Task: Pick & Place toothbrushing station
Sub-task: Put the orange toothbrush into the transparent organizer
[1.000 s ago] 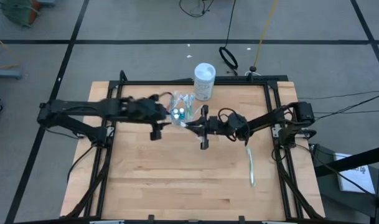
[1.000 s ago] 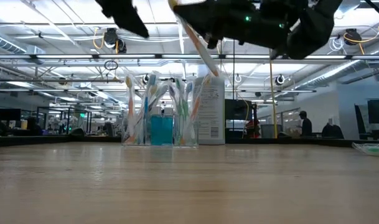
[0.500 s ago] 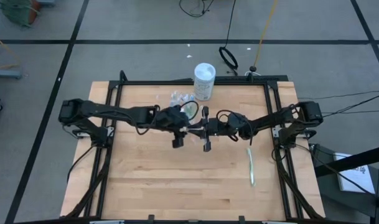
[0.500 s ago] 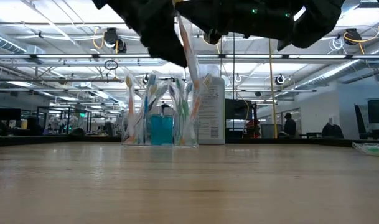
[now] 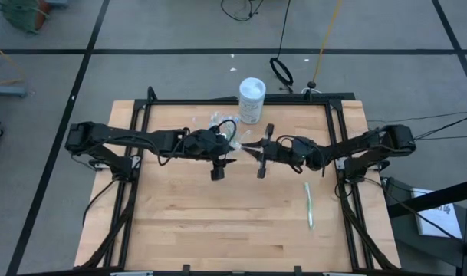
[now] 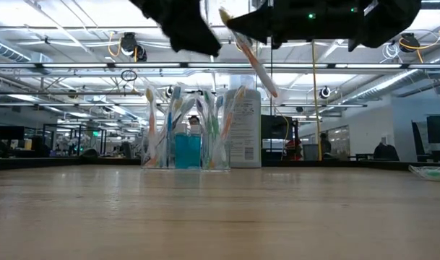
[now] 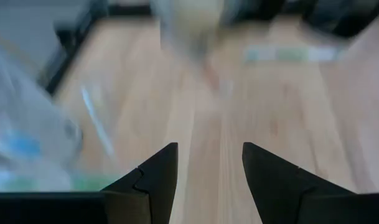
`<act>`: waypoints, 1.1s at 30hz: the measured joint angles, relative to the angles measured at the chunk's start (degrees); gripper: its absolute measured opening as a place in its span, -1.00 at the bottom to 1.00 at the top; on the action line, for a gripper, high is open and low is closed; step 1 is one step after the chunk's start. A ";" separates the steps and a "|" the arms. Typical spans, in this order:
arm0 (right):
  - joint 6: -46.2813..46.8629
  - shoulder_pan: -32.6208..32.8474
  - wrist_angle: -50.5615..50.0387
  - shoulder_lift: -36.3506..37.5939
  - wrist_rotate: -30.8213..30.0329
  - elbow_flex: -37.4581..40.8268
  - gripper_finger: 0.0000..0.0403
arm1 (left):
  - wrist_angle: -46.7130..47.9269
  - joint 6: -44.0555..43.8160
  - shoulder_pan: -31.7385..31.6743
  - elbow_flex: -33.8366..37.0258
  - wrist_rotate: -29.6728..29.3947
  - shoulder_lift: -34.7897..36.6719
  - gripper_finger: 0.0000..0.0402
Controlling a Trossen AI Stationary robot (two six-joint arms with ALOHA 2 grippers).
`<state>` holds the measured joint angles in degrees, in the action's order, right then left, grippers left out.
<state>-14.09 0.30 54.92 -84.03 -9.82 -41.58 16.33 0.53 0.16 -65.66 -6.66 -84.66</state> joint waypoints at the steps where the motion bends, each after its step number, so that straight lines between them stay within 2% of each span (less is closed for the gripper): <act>1: 0.49 -0.02 -0.28 0.72 0.10 0.34 -0.94 | -2.27 0.45 0.13 -0.09 0.01 0.04 -0.07; 6: 4.04 0.27 2.00 0.73 6.74 0.45 -0.94 | -9.86 0.46 0.28 -0.18 0.51 -0.85 -0.07; 11: 2.84 0.53 2.87 0.18 6.92 0.42 -0.94 | -13.88 1.57 0.36 -0.10 3.66 -1.97 -0.07; 18: 2.89 0.55 3.58 0.20 6.92 0.40 -0.94 | -18.74 2.63 0.29 -0.16 3.70 -3.47 -0.07; 21: 2.89 0.52 3.48 0.20 6.88 0.40 -0.93 | -18.04 2.42 0.33 -0.12 3.74 -3.60 -0.09; 24: 2.89 0.55 3.54 0.20 6.90 0.40 -0.93 | -17.17 3.54 0.33 -0.12 3.76 -3.59 -0.22; 33: 1.04 0.58 1.87 0.20 7.10 0.40 -0.87 | -16.00 4.93 0.29 -0.12 3.59 -3.57 -0.83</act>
<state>-13.05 0.88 56.78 -83.83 -2.73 -41.19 0.33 5.46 0.44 -65.78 -3.07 -88.23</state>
